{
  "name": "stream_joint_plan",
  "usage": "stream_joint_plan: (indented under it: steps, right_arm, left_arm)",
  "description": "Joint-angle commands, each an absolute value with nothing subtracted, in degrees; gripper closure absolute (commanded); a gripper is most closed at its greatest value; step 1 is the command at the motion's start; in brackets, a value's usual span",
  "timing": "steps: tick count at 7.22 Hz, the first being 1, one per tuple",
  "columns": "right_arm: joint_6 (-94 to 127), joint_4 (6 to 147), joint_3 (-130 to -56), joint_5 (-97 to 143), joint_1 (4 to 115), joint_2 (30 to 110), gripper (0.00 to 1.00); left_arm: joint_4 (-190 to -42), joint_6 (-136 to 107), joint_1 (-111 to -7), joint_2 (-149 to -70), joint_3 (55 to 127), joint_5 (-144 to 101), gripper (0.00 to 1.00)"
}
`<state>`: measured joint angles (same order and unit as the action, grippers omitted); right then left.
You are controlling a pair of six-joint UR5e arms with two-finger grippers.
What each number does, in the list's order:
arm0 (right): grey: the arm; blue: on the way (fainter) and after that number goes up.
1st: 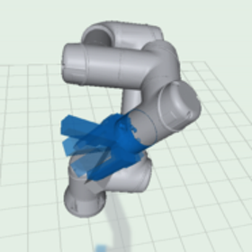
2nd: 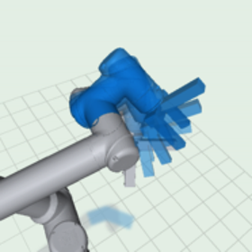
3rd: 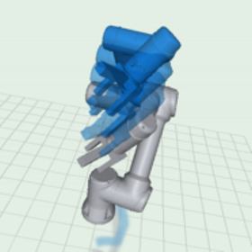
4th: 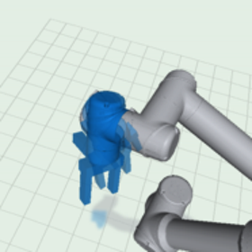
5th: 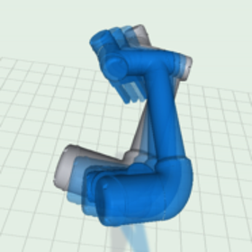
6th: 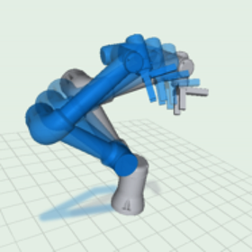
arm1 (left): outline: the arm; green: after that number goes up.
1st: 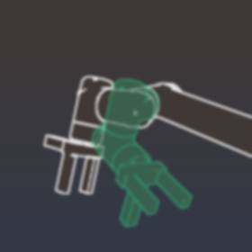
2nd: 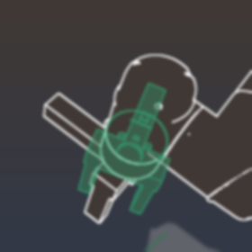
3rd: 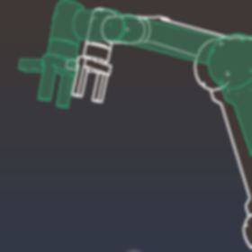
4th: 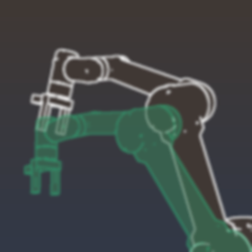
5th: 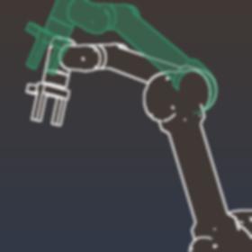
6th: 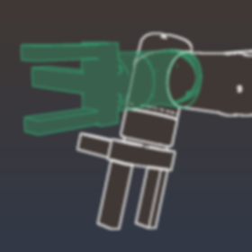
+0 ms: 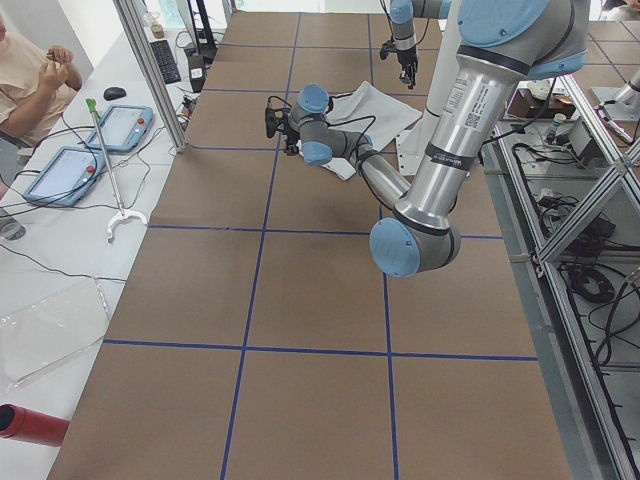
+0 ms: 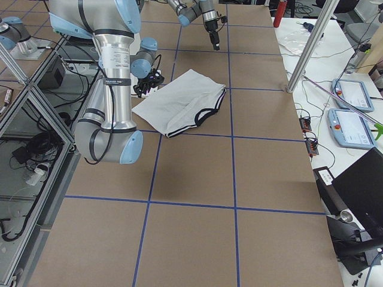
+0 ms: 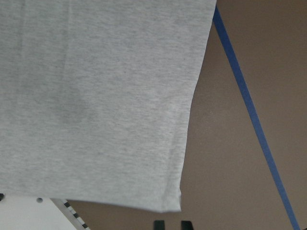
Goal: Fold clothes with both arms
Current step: 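Grasp the folded shirt corner with the right gripper and drag it toward the robot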
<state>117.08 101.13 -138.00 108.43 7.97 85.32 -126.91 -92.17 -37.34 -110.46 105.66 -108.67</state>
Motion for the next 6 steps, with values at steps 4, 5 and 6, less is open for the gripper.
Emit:
stream_joint_plan:
  steps: [4, 5, 6]
  right_arm:
    - [110.8, 101.3, -131.5, 107.1, 32.8, 74.8, 0.00]
    - [107.2, 101.3, -130.4, 107.1, 34.0, 74.7, 0.00]
    - [105.8, 100.8, -126.5, 106.2, 34.5, 74.4, 0.00]
  left_arm:
    - [-123.0, -98.9, -22.5, -106.8, 107.7, -100.3, 0.07]
    - [-122.9, -98.9, -22.5, -106.9, 106.1, -101.2, 0.07]
    - [-122.4, -100.6, -22.3, -106.1, 105.5, -100.4, 0.07]
